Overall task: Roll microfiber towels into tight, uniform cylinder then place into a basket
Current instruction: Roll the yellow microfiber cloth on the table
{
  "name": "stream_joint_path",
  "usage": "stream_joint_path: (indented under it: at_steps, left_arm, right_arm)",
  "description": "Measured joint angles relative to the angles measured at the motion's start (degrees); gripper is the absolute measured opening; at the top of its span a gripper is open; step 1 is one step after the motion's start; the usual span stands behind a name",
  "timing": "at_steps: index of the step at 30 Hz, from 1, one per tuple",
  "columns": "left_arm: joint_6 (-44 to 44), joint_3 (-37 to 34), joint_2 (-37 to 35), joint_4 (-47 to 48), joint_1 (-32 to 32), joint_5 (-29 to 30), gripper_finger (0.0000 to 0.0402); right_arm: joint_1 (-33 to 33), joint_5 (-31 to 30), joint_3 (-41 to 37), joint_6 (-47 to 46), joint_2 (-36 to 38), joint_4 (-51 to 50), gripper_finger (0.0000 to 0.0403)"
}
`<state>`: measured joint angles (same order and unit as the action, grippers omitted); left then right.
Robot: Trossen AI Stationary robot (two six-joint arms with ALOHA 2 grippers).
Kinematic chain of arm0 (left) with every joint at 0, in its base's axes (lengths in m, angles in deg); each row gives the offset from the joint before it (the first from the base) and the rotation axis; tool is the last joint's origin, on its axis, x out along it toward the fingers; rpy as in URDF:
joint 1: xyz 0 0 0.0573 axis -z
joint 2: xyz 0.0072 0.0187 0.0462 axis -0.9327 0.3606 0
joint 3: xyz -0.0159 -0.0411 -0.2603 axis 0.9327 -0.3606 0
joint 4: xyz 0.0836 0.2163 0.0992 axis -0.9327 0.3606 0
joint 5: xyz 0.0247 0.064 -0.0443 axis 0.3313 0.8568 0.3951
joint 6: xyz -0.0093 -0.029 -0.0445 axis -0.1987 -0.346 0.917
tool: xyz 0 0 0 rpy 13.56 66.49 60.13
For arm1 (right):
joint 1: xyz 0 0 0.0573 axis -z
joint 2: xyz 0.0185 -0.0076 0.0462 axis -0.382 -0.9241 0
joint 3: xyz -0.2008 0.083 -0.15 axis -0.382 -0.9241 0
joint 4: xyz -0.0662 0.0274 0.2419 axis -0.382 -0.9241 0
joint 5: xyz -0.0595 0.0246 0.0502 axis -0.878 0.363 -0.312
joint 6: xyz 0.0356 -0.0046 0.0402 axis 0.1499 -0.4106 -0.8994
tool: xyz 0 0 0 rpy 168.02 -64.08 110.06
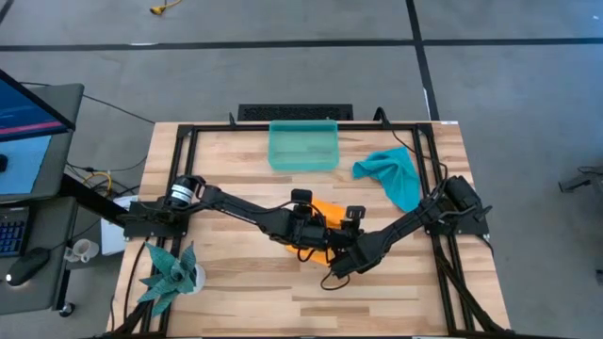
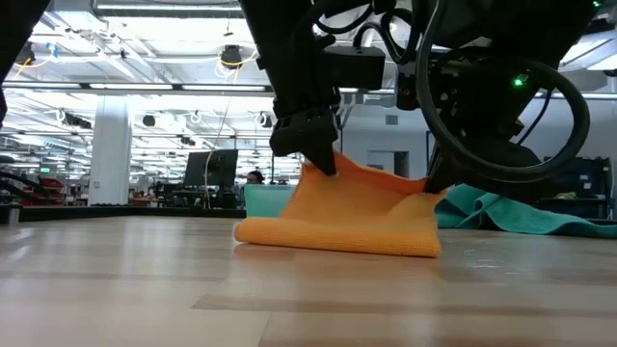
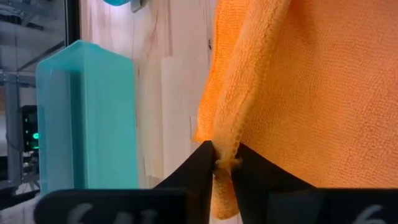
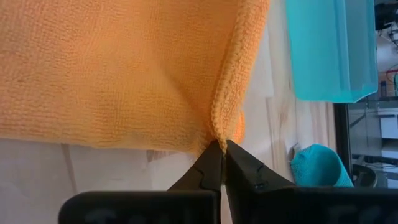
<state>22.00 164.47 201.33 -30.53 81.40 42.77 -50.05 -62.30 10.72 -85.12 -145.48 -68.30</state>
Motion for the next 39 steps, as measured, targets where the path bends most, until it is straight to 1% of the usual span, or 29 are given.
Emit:
stream_joint_path:
  at_steps: [4, 8, 12, 15, 21, 24, 26, 30, 34, 35, 36, 39]
  left_arm:
    - [0.2, 0.0, 0.0, 0.0, -0.2, 0.0, 0.0084]
    - [0.3, 0.0, 0.0, 0.0, -0.2, -0.1, 0.0112]
    - [0.4, 0.0, 0.0, 0.0, -0.3, -3.3, 0.013]
    - [0.4, 0.0, 0.0, 0.0, -0.3, -4.6, 0.0136]
    - [0.3, 0.0, 0.1, 0.0, -0.3, -4.6, 0.0137]
    - [0.3, 0.0, 0.1, 0.7, 0.3, -4.4, 0.0137]
    - [0.8, 0.0, 0.1, 1.8, 1.0, -3.5, 0.0137]
    - [4.9, 0.2, -0.1, 6.8, 3.4, 0.9, 0.0137]
    - [13.3, 1.9, -0.2, 16.9, 6.5, 5.6, 0.0137]
    - [15.9, 2.2, -0.2, 18.9, 7.3, 6.4, 0.0137]
    - [18.6, 2.6, -0.2, 20.7, 8.1, 6.7, 0.0137]
    - [23.3, 3.9, -0.2, 25.8, 10.4, 6.6, 0.0137]
  right_arm:
    - [0.1, 0.1, 0.0, -1.9, 0.0, 0.0, 0.0041]
    - [0.1, 0.1, 0.0, -2.2, 0.0, 0.0, 0.0066]
    - [0.0, -0.1, 0.0, -2.8, 0.0, -0.2, 0.0098]
    - [0.0, -0.6, 0.0, -2.8, 0.0, -1.2, 0.0124]
    - [-0.1, -3.4, 0.0, -3.4, 0.0, -3.6, 0.0166]
    - [-0.2, -3.9, 0.1, -5.5, 0.0, -7.4, 0.0177]
    - [-0.3, -4.2, 0.1, -8.6, 0.0, -12.2, 0.018]
    - [-1.6, -4.9, 0.1, -18.6, 0.0, -24.2, 0.0177]
    - [-4.7, -6.5, 0.1, -30.8, 0.0, -36.4, 0.017]
    - [-5.7, -6.7, 0.1, -33.4, 0.0, -37.4, 0.0169]
    - [-6.6, -7.0, 0.1, -33.7, 0.0, -37.0, 0.0168]
    - [-9.6, -6.8, 0.2, -32.2, 2.1, -36.3, 0.0166]
